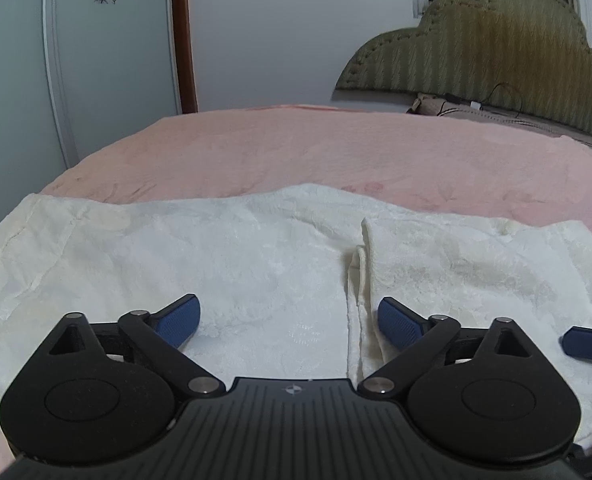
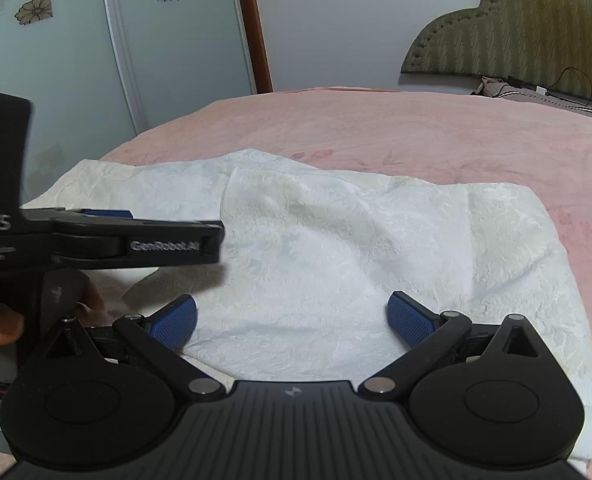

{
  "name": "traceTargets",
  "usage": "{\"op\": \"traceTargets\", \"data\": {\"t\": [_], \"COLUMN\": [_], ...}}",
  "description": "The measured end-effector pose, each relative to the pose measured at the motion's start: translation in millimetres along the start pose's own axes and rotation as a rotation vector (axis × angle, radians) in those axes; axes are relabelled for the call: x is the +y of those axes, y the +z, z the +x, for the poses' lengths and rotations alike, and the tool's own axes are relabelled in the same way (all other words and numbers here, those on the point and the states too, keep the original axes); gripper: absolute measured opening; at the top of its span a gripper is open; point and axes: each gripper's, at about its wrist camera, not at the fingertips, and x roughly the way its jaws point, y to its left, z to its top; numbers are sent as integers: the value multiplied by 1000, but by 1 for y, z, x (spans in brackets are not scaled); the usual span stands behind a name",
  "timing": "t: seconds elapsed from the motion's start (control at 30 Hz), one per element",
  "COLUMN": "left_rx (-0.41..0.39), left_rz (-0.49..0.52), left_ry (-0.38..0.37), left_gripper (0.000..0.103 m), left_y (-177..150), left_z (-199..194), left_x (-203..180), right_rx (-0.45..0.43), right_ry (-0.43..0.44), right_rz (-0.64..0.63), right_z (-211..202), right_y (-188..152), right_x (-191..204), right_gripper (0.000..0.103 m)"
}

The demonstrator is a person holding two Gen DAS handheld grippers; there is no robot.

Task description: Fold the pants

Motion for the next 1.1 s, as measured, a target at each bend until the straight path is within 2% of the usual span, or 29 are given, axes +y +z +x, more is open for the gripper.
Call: {"op": "traceTargets", "data": {"t": [0.17, 0.27, 0.4, 0.53, 0.6, 0.67, 0.73, 0.8, 0.87, 1.1], "left_rx": [1, 34, 37, 58, 82, 105, 132, 160, 177, 170], "left_rz": [-17, -16, -110, -244, -335, -445, -565, -678, -766, -897], "left_ry": [-21, -31, 23, 138, 171, 175, 140, 60, -21, -194], "left_gripper": [95, 96, 96, 94, 92, 92, 91, 91, 92, 96], "left_y": [0, -3, -5, -10, -13, -17, -22, -29, -36, -39], "left_z": [-26, -43, -66, -80, -84, -87, -86, -83, -80, -66], "left_x": [15, 37, 85, 142, 173, 204, 232, 254, 268, 282], "right_rx": [-44, -116, -184, -229, -249, -268, -265, -247, -241, -267], "right_ry": [-45, 4, 6, 46, 65, 62, 48, 41, 36, -47], "right_rz": [7, -76, -362, -671, -794, -908, -1012, -1080, -1092, -1061], "right_z": [-5, -12, -13, -5, -1, 5, 14, 24, 32, 67], "right_y": [1, 6, 9, -3, -12, -23, -33, -41, -41, -24], "right_x": [11, 37, 99, 165, 192, 216, 234, 246, 255, 279], "right_gripper": [102, 102, 102, 102, 102, 102, 102, 102, 100, 101]}}
